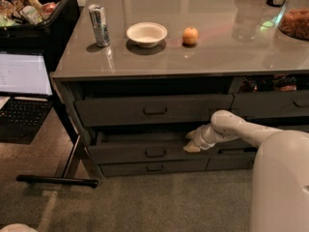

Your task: Open middle drawer

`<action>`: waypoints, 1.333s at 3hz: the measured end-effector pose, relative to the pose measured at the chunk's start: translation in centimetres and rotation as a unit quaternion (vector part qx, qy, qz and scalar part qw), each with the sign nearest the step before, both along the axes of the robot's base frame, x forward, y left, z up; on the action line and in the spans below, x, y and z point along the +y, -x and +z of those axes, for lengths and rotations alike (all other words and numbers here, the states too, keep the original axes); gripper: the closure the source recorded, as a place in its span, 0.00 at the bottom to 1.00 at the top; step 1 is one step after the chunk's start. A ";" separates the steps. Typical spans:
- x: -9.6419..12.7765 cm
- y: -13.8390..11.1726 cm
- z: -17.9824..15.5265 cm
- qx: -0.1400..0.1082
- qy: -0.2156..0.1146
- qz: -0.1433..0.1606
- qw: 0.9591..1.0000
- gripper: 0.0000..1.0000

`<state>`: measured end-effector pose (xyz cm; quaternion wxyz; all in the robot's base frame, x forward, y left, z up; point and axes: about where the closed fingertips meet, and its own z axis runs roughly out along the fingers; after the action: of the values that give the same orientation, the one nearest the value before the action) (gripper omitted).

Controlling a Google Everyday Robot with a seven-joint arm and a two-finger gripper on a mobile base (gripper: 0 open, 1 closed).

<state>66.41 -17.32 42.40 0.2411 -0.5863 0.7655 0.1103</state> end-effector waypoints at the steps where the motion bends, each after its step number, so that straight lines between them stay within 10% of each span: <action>1: -0.6 1.1 0.1 0.005 0.004 0.002 1.000 1.00; 4: -2.4 5.7 0.9 0.048 0.019 0.021 0.998 0.35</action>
Offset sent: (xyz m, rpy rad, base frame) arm -0.1166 -0.0529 0.0235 -0.0671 0.1298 0.0461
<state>60.76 -19.68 43.34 0.1905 -0.6009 0.7654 0.1294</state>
